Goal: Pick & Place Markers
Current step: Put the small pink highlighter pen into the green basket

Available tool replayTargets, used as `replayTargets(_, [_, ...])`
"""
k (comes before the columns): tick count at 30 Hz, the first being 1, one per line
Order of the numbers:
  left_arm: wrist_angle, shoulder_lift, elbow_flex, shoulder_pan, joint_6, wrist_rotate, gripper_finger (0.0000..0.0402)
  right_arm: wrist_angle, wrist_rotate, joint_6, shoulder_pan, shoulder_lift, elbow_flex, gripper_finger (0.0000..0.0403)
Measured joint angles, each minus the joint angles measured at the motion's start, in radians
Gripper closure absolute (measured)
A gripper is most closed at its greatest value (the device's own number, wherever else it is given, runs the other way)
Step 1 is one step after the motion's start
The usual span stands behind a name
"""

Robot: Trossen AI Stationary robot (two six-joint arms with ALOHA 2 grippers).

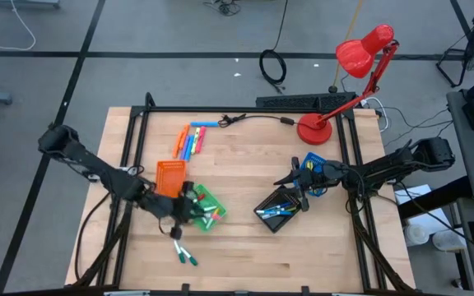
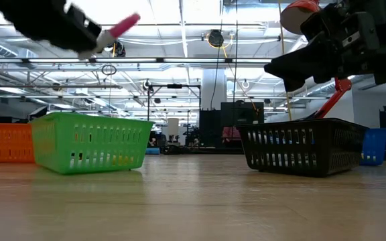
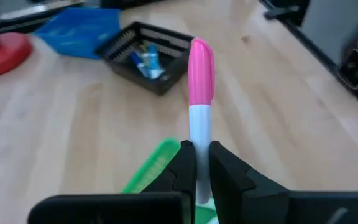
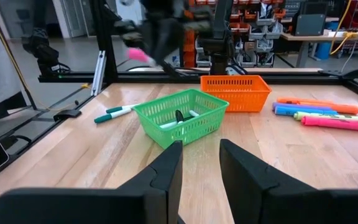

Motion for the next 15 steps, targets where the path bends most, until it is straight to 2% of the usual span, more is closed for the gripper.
replayTargets(3, [0.11, -0.087, -0.126, 0.05, 0.043, 0.004, 0.0377, -0.006, 0.0, 0.0, 0.0, 0.0, 0.0, 0.031])
replayTargets(9, [0.451, -0.217, -0.308, 0.094, 0.256, -0.012, 0.0377, -0.006, 0.0, 0.0, 0.0, 0.0, 0.0, 0.031])
replayTargets(11, [0.491, -0.234, -0.333, 0.097, 0.266, -0.012, 0.0377, -0.006, 0.0, 0.0, 0.0, 0.0, 0.0, 0.031])
replayTargets(15, [0.456, -0.237, -0.339, 0.096, 0.204, -0.049, 0.0377, -0.006, 0.0, 0.0, 0.0, 0.0, 0.0, 0.031])
